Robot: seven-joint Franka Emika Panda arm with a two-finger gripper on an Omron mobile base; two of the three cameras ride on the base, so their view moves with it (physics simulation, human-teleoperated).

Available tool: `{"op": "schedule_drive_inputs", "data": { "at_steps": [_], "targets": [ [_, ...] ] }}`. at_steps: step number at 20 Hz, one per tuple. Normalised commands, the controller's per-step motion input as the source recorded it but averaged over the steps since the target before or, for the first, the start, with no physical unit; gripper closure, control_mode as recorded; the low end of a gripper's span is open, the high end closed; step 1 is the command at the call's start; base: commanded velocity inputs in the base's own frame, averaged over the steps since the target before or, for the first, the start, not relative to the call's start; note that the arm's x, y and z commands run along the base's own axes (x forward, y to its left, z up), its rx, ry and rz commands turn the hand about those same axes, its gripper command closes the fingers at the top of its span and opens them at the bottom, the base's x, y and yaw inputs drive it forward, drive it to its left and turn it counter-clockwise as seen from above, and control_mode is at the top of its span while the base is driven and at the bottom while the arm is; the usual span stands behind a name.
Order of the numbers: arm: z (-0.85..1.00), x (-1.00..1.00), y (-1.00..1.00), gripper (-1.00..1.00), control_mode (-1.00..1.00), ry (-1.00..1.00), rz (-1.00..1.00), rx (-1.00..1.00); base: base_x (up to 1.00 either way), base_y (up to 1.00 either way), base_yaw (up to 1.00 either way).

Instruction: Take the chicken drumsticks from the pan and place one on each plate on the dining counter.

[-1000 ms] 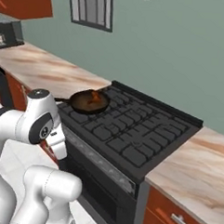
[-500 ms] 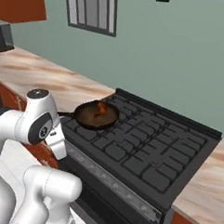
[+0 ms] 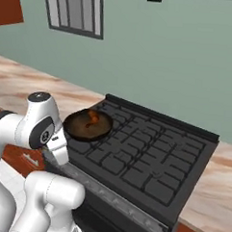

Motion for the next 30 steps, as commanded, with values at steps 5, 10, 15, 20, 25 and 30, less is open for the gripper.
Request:
{"op": "schedule_drive_inputs", "data": {
  "at_steps": [5,10,15,20,25,30],
  "targets": [
    [0.00,0.00,0.00,-1.00,1.00,0.00,0.00,0.00,0.53,0.40,-0.27],
    [0.00,0.00,0.00,-1.00,1.00,0.00,0.00,0.00,0.57,0.52,-0.28],
    [0.00,0.00,0.00,-1.00,1.00,0.00,0.00,0.00,0.56,0.57,-0.28],
    [0.00,0.00,0.00,-1.00,1.00,0.00,0.00,0.00,0.57,0.47,-0.27],
    [0.00,0.31,0.05,-1.00,-1.00,0.00,-0.07,0.00,0.22,0.13,-0.10],
    [0.03,0.38,-0.28,-1.00,-1.00,-0.04,0.11,-0.06,0.00,0.00,0.00]
  ]
}}
